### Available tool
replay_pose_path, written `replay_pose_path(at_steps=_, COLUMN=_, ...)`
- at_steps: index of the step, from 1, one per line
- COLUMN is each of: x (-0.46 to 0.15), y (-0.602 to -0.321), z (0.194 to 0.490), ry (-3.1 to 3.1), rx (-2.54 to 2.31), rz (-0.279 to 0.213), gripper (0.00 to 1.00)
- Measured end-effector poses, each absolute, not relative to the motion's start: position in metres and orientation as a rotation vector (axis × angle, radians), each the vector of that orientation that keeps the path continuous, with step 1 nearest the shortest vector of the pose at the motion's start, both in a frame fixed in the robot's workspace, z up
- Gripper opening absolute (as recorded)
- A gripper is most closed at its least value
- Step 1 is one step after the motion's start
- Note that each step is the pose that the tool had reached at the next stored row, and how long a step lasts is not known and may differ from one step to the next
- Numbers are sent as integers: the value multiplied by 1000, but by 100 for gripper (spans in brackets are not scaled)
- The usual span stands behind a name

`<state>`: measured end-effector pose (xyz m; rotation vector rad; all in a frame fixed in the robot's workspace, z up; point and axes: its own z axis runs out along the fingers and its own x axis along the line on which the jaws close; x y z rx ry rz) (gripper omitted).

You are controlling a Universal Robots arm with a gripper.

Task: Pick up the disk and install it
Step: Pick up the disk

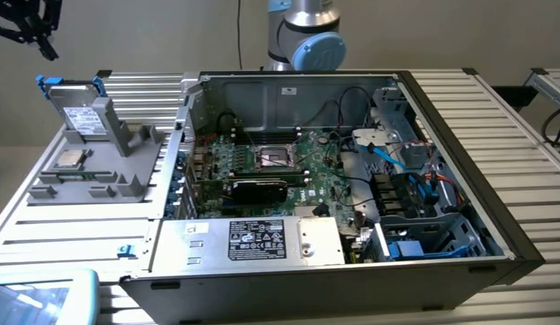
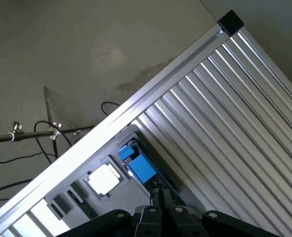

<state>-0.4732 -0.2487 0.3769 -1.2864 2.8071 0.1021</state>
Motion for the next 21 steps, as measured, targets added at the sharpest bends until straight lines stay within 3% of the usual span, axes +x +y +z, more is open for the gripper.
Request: replay_pose_path(at_steps=21, x=-473, y=-249, z=376, ry=2532, rx=-1750, rz=177, gripper=11)
